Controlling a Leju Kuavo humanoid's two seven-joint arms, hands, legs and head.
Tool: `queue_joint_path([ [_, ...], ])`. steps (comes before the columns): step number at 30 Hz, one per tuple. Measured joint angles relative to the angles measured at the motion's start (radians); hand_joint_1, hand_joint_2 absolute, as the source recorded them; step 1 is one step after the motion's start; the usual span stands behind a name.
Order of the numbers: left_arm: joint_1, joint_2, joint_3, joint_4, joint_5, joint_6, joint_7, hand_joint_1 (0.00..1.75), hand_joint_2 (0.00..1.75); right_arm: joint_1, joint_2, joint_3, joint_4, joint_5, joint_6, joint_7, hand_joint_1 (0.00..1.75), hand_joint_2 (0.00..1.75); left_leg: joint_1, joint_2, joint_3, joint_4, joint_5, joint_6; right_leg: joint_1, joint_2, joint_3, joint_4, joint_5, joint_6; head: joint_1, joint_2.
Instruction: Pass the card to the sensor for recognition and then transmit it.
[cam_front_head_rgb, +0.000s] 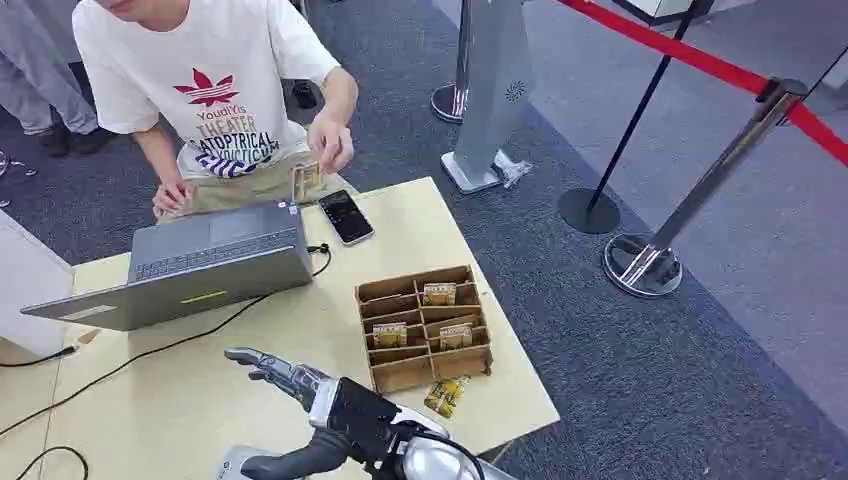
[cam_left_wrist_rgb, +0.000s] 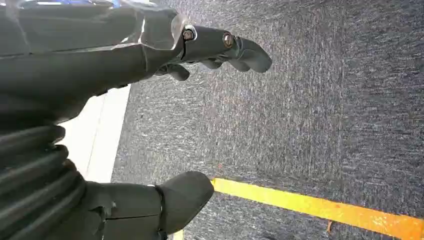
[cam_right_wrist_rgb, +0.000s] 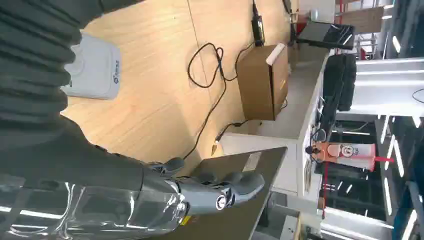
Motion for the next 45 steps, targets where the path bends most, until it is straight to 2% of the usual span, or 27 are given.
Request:
queue_joint_path([
  [3, 0.0, 0.0, 0.0, 0.0, -0.003, 0.0, 0.002, 0.0, 1.75, -0.006, 0.0, 0.0, 0.0, 0.043, -0.02, 0.0, 0.0, 1.75, 0.0, 0.0, 0.0, 0.0, 0.0, 0.0, 0.0, 0.0, 0.0, 0.0, 0.0, 0.0, 0.0, 0.0],
  [7, 0.0, 0.0, 0.001, 0.0, -0.011, -0.001, 0.003, 0.0, 1.75, -0.025, 0.004, 0.005, -0.028, 0.195, -0.105, -0.006, 0.0, 1.75, 0.0, 0.0, 0.0, 0.0, 0.0, 0.0, 0.0, 0.0, 0.0, 0.0, 0.0, 0.0, 0.0, 0.0],
  [16, -0.004, -0.004, 0.001, -0.006, -0.039, -0.005, -0.003, 0.0, 1.75, -0.1, 0.013, 0.026, -0.114, 0.412, -0.222, -0.033, 0.0, 1.75, 0.0, 0.0, 0.0, 0.0, 0.0, 0.0, 0.0, 0.0, 0.0, 0.0, 0.0, 0.0, 0.0, 0.0],
  [22, -0.008, -0.005, 0.001, -0.008, -0.055, -0.003, -0.004, 0.0, 1.75, -0.183, 0.026, 0.072, -0.136, 0.639, -0.397, -0.043, 0.0, 1.75, 0.0, 0.0, 0.0, 0.0, 0.0, 0.0, 0.0, 0.001, 0.0, 0.0, 0.0, 0.0, 0.0, 0.0],
  [28, -0.01, -0.005, 0.001, -0.008, -0.056, 0.004, -0.012, 0.0, 1.75, -0.253, 0.042, 0.119, -0.132, 0.748, -0.475, -0.021, 0.0, 1.75, 0.0, 0.0, 0.0, 0.0, 0.0, 0.0, 0.0, 0.001, 0.0, 0.0, 0.0, 0.0, 0.0, 0.0],
  [36, -0.012, -0.005, 0.001, -0.008, -0.047, 0.017, -0.025, 0.0, 1.75, -0.336, 0.069, 0.174, -0.074, 0.853, -0.555, -0.002, 0.0, 1.75, 0.0, 0.0, 0.0, 0.0, 0.0, 0.0, 0.0, 0.0, 0.0, 0.0, 0.0, 0.0, 0.0, 0.0],
  [41, -0.015, -0.005, 0.005, -0.006, -0.035, 0.033, -0.037, 0.0, 1.75, -0.404, 0.088, 0.223, 0.059, 0.907, -0.674, 0.008, 0.0, 1.75, 0.0, 0.0, 0.0, 0.0, 0.0, 0.0, 0.0, 0.0, 0.0, 0.0, 0.0, 0.0, 0.0, 0.0],
  [45, -0.015, -0.005, 0.011, -0.004, -0.032, 0.037, -0.041, 0.0, 1.75, -0.43, 0.093, 0.25, 0.133, 0.927, -0.712, 0.014, 0.0, 1.75, 0.0, 0.0, 0.0, 0.0, 0.0, 0.0, 0.0, 0.0, 0.0, 0.0, 0.0, 0.0, 0.0, 0.0],
])
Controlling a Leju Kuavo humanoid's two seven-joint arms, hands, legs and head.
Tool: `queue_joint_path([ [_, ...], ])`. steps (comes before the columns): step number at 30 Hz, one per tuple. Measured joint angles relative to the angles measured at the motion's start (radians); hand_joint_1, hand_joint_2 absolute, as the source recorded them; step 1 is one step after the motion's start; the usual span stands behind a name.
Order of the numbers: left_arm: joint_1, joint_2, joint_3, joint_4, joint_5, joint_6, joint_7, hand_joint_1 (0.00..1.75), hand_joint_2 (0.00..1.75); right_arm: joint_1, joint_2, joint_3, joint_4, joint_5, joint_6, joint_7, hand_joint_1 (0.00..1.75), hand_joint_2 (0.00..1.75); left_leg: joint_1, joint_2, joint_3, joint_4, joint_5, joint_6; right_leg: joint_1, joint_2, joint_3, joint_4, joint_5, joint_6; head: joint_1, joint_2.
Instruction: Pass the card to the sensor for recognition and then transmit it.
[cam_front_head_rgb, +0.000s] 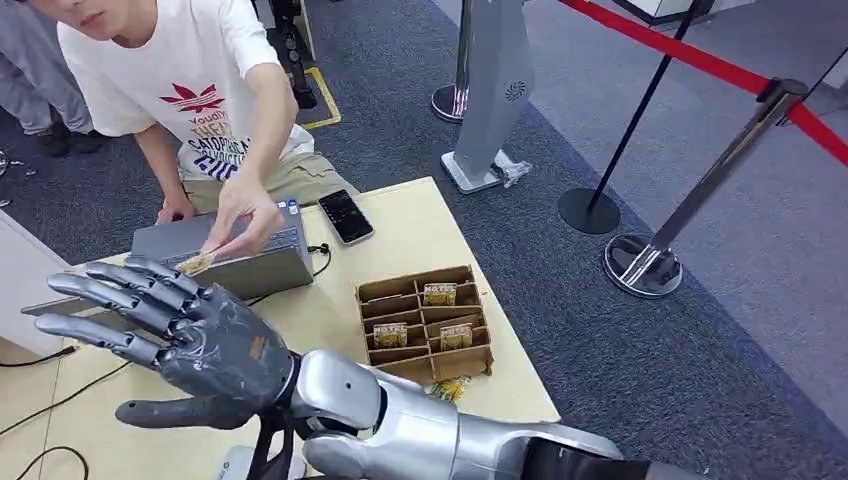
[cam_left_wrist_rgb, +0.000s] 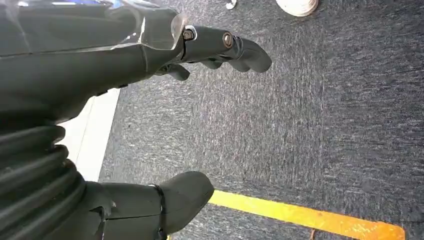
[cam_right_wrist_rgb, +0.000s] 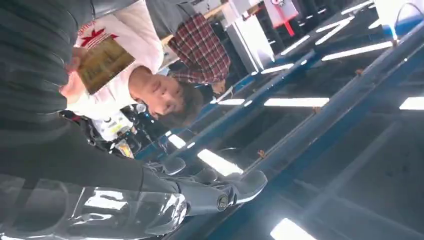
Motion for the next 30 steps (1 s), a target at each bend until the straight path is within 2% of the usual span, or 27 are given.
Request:
queue_joint_path([
  [8, 0.0, 0.0, 0.013, 0.01, 0.01, 0.011, -0.002, 0.0, 1.75, -0.064, 0.018, 0.045, 0.197, 0.064, -0.108, 0.029, 0.0, 1.75, 0.0, 0.0, 0.0, 0.0, 0.0, 0.0, 0.0, 0.0, 0.0, 0.0, 0.0, 0.0, 0.0, 0.0],
  [18, 0.003, 0.003, 0.013, 0.022, 0.01, 0.012, -0.005, 0.0, 1.75, -0.091, 0.028, 0.047, 0.302, 0.163, -0.112, 0.046, 0.0, 1.75, 0.0, 0.0, 0.0, 0.0, 0.0, 0.0, 0.0, 0.0, 0.0, 0.0, 0.0, 0.0, 0.0, 0.0],
  [21, 0.005, 0.006, 0.013, 0.026, 0.008, 0.013, -0.009, 0.0, 1.75, -0.091, 0.031, 0.022, 0.315, 0.221, -0.112, 0.045, 0.0, 1.75, 0.0, 0.0, 0.0, 0.0, 0.0, 0.0, 0.0, 0.0, 0.0, 0.0, 0.0, 0.0, 0.0, 0.0],
  [30, 0.007, 0.012, 0.013, 0.034, 0.002, 0.013, -0.013, 0.0, 1.75, -0.094, 0.04, -0.034, 0.341, 0.282, -0.112, 0.049, 0.0, 1.75, 0.0, 0.0, 0.0, 0.0, 0.0, 0.0, 0.0, 0.0, 0.0, 0.0, 0.0, 0.0, 0.0, 0.0],
])
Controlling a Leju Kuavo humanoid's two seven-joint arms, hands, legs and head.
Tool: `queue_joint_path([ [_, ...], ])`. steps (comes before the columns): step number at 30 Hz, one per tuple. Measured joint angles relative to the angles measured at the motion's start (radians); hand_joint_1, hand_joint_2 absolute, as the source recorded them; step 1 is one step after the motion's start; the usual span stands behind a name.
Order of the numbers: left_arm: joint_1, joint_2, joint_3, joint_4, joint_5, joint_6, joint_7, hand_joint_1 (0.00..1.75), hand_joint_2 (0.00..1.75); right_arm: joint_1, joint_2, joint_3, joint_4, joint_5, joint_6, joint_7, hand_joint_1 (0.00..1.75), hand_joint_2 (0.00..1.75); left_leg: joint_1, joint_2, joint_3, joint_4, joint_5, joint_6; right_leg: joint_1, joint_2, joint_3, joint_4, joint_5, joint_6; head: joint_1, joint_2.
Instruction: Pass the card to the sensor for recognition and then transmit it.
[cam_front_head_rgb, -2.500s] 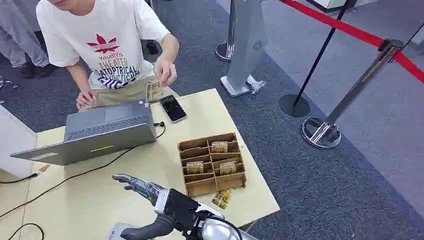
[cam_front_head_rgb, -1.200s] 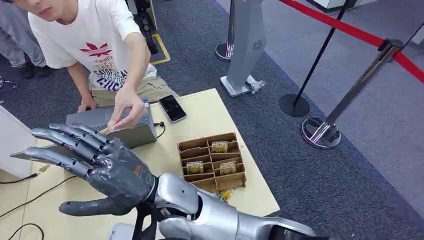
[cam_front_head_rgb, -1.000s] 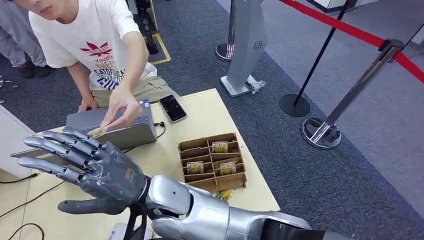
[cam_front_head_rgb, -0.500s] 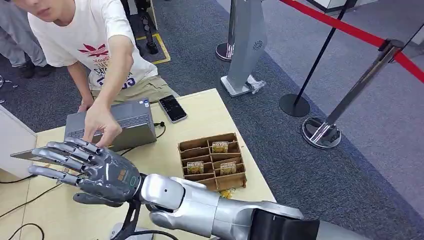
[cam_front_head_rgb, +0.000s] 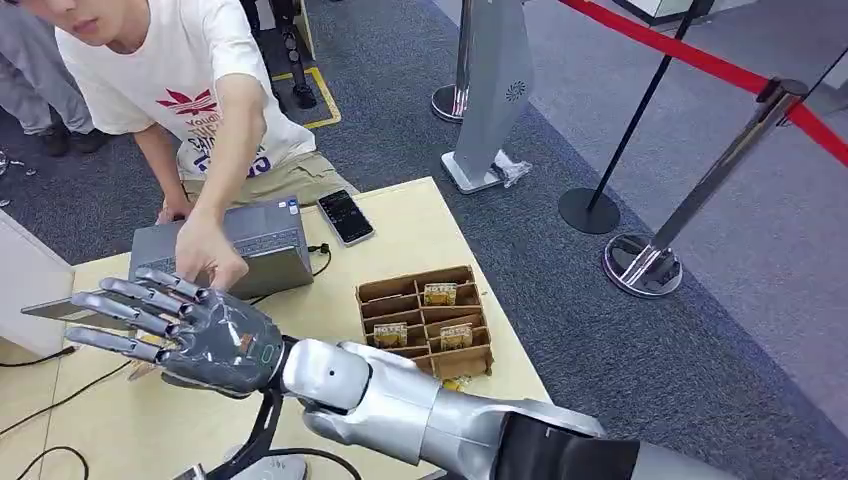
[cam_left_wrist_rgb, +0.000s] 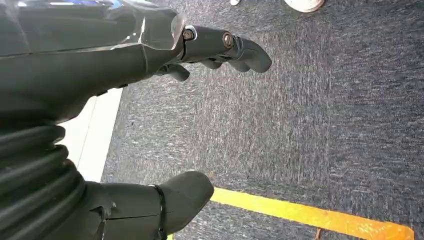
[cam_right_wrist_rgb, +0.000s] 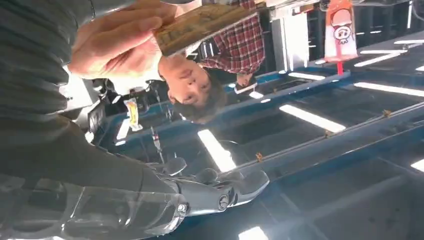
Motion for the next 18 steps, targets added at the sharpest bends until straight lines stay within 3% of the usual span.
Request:
queue_joint_path([
  [1, 0.0, 0.001, 0.0, 0.002, -0.002, 0.0, 0.0, 0.0, 1.75, 0.0, 0.001, -0.009, 0.0, 0.008, 0.0, 0.0, 0.0, 1.75, 0.0, 0.0, 0.0, 0.0, 0.0, 0.0, 0.0, 0.0, 0.0, 0.0, 0.0, 0.0, 0.0, 0.0],
  [3, 0.001, 0.004, 0.0, 0.005, -0.002, -0.002, 0.0, 0.0, 1.75, 0.0, 0.003, -0.038, 0.001, 0.023, 0.0, -0.011, 0.16, 1.75, 0.0, 0.0, 0.0, 0.0, 0.0, 0.0, 0.0, 0.0, 0.0, 0.0, 0.0, 0.0, 0.0, 0.0],
  [4, 0.001, 0.005, 0.0, 0.006, -0.003, -0.002, 0.0, 0.0, 1.75, 0.0, 0.005, -0.054, 0.002, 0.03, 0.0, -0.017, 0.4, 1.75, 0.0, 0.0, 0.0, 0.0, 0.0, 0.0, 0.0, 0.0, 0.0, 0.0, 0.0, 0.0, 0.0, 0.0],
  [5, 0.001, 0.006, 0.0, 0.008, -0.003, -0.002, 0.0, 0.0, 1.75, 0.0, 0.008, -0.068, 0.002, 0.03, 0.0, -0.024, 1.1, 1.75, 0.0, 0.0, 0.0, 0.0, 0.0, 0.0, 0.0, 0.0, 0.0, 0.0, 0.0, 0.0, 0.0, 0.0],
  [6, 0.001, 0.006, 0.0, 0.009, -0.003, -0.002, 0.0, 0.0, 1.75, 0.0, 0.01, -0.082, 0.002, 0.03, 0.0, -0.029, 1.54, 1.75, 0.0, 0.0, 0.0, 0.0, 0.0, 0.0, 0.0, 0.0, 0.0, 0.0, 0.0, 0.0, 0.0, 0.0],
  [7, 0.001, 0.009, 0.0, 0.01, -0.005, -0.002, 0.0, 0.0, 1.75, 0.0, 0.013, -0.098, 0.002, 0.03, 0.0, -0.033, 1.75, 1.75, 0.0, 0.0, 0.0, 0.0, 0.0, 0.0, 0.0, 0.0, 0.0, 0.0, 0.0, 0.0, 0.0, 0.0],
  [18, 0.001, 0.014, 0.0, 0.019, -0.006, -0.001, -0.001, 0.0, 1.75, 0.003, 0.025, -0.155, 0.003, 0.026, 0.0, -0.057, 1.75, 1.75, 0.0, 0.0, 0.0, 0.0, 0.0, 0.0, 0.0, 0.0, 0.0, 0.0, 0.0, 0.0, 0.0, 0.0],
])
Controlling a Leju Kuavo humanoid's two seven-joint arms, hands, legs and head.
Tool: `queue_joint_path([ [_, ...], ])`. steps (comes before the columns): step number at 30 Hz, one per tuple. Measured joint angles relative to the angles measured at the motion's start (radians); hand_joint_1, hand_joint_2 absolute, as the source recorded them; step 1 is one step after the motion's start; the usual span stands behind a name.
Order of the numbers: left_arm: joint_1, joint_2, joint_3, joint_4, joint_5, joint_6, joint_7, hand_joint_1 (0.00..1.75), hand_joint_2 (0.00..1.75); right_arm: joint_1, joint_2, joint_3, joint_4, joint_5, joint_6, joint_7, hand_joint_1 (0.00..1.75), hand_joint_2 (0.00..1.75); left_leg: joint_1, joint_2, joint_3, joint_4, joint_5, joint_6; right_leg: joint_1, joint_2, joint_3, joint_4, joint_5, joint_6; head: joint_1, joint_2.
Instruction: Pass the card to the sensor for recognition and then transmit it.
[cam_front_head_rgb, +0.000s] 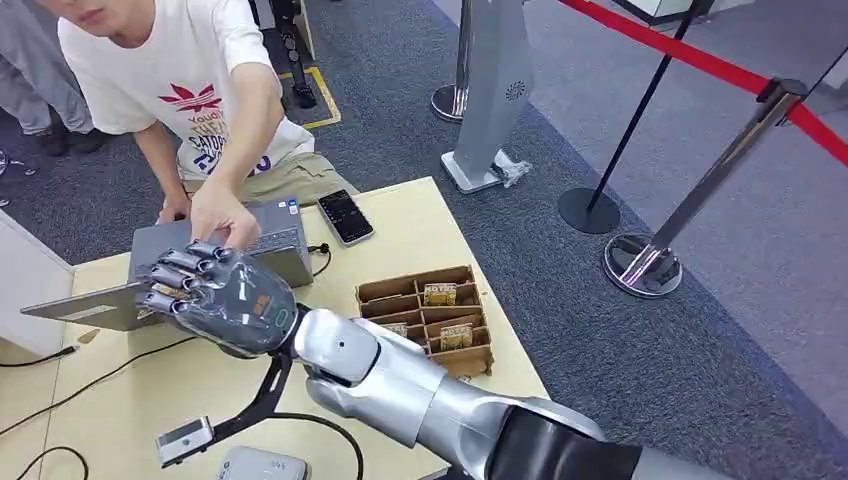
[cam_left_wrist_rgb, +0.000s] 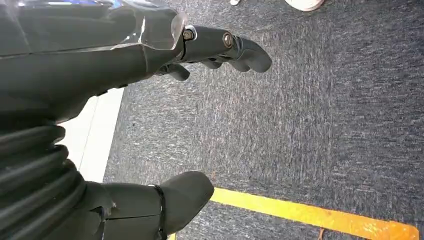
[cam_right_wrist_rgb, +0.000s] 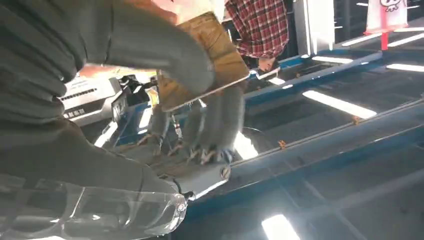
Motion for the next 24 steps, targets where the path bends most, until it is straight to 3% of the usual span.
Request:
queue_joint_path([
  [24, 0.0, 0.001, 0.0, 0.006, -0.014, -0.002, -0.013, 0.0, 1.75, 0.001, 0.007, -0.02, -0.002, -0.056, 0.0, 0.005, 1.75, 1.75, 0.0, 0.0, 0.0, 0.0, 0.0, 0.0, 0.0, 0.0, 0.0, 0.0, 0.0, 0.0, 0.0, 0.0],
])
